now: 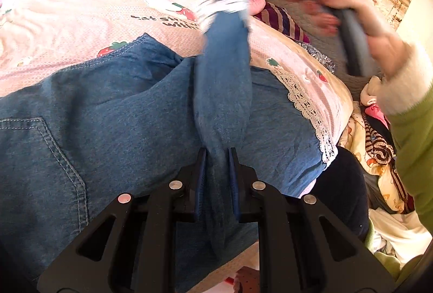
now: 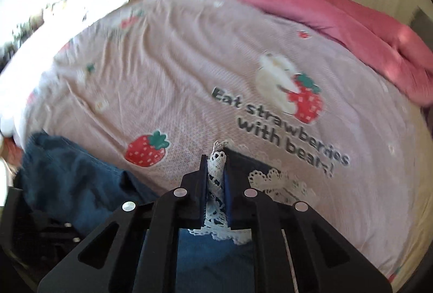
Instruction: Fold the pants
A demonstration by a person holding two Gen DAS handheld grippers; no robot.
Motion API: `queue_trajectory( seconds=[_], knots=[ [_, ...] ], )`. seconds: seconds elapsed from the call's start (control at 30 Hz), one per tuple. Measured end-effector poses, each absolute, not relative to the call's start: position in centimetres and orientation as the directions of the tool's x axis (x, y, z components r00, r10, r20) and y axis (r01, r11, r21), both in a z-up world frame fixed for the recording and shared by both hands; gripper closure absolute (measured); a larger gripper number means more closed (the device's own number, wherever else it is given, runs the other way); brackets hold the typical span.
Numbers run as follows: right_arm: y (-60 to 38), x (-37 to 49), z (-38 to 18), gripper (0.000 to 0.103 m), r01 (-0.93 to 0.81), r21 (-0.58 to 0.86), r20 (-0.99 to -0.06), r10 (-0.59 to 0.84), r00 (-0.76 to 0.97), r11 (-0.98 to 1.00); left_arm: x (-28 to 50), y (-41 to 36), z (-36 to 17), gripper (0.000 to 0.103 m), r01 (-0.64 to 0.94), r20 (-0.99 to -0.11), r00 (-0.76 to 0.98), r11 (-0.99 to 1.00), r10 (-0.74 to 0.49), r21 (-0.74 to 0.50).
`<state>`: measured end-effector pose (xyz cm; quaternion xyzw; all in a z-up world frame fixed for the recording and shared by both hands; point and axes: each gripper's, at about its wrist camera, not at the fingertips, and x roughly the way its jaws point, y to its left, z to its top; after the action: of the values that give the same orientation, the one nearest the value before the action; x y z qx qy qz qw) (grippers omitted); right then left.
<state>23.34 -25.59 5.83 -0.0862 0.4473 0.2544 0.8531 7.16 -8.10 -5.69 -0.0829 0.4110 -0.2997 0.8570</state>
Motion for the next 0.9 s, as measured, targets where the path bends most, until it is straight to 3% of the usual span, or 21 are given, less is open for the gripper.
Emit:
queue_trajectory(
  seconds=[0.2, 0.43, 0.67, 0.9],
  knots=[
    [-34.2, 16.9, 7.4, 0.094, -0.398, 0.268, -0.714, 0.459, 0.529, 0.877, 6.7, -8.6, -5.6, 0.094, 0.464, -0.654, 0.487, 0.806, -0.578, -0.368],
    [-39.6, 10.9, 2.3, 0.093, -0.311, 0.405, -0.7, 0.511, 0.499, 0.86, 5.8, -9.7, -5.2, 0.094, 0.495, -0.662, 0.483, 0.802, -0.573, -0.334],
    [-41.4, 8.7, -0.4, 0.083, -0.296, 0.475, -0.687, 0.559, 0.464, 0.829, 4.5, -10.7, -4.1, 0.094, 0.537, -0.67, 0.484, 0.796, -0.563, -0.28],
    [-42.7, 7.2, -1.2, 0.086, -0.312, 0.474, -0.688, 0.568, 0.453, 0.823, 3.6, -11.0, -4.1, 0.094, 0.562, -0.707, 0.472, 0.797, -0.527, -0.219]
  ],
)
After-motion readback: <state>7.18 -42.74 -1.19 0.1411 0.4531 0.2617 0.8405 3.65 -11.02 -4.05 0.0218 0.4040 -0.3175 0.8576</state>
